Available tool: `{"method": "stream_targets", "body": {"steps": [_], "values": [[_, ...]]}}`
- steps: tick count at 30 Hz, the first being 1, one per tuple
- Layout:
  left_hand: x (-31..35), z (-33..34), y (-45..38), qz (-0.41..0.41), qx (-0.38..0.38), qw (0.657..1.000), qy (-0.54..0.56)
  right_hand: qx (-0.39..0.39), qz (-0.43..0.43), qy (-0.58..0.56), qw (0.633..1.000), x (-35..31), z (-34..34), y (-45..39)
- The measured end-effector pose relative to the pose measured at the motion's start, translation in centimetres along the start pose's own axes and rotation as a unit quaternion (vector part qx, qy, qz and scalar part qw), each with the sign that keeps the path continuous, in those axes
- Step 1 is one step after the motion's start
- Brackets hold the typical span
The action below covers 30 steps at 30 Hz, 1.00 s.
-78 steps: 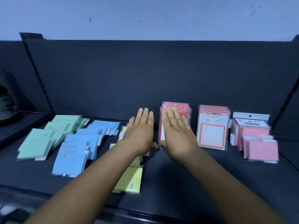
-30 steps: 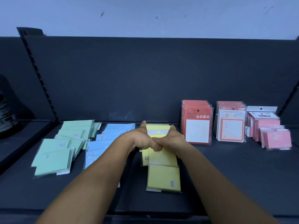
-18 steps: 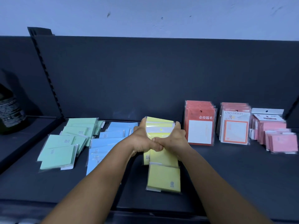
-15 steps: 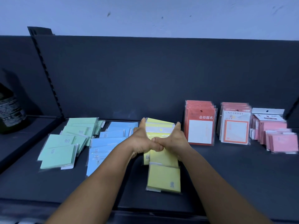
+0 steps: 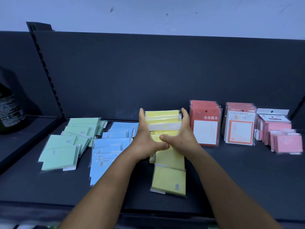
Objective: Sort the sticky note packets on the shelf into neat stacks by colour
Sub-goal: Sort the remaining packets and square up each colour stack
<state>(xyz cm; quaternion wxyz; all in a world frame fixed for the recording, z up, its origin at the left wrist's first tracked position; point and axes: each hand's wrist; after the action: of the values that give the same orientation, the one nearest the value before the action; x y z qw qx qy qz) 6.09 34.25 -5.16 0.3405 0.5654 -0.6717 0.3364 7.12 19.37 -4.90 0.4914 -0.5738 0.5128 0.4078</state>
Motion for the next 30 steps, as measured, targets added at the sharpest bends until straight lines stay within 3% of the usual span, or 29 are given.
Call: {"method": "stream_targets", "body": {"steps": [9,14,20,30], "values": [[-0.4,0.0,0.4,-0.033,-0.026,0.998,-0.055,-0.042,0.092,0.057,0.993,0.2,-1.1,0.3],[-0.5,0.7,-0.2,-0.037,0.023,0.991,-0.126,0.008,0.074,0.119,0.99,0.6,-1.1,0.6],[-0.5,0.8,-1.1,-0.034,0.102,0.993,-0.055,0.077,0.011,0.043,0.996,0.9,-1.3,0.4],[-0.8,1.4,-1.4,-0.072,0.068,0.981,-0.164,0.038,0.065,0.134,0.988,1.4,-0.4,-0.1]]}}
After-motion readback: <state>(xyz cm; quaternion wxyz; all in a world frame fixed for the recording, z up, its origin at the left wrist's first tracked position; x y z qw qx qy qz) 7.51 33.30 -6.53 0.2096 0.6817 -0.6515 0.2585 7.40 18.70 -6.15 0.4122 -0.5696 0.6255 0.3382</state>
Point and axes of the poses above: each hand's wrist, its own y-axis away from the middle knuckle, its own z-axis out of the palm, x = y × z, and after that the axes turned 11 degrees about -y, right-handed
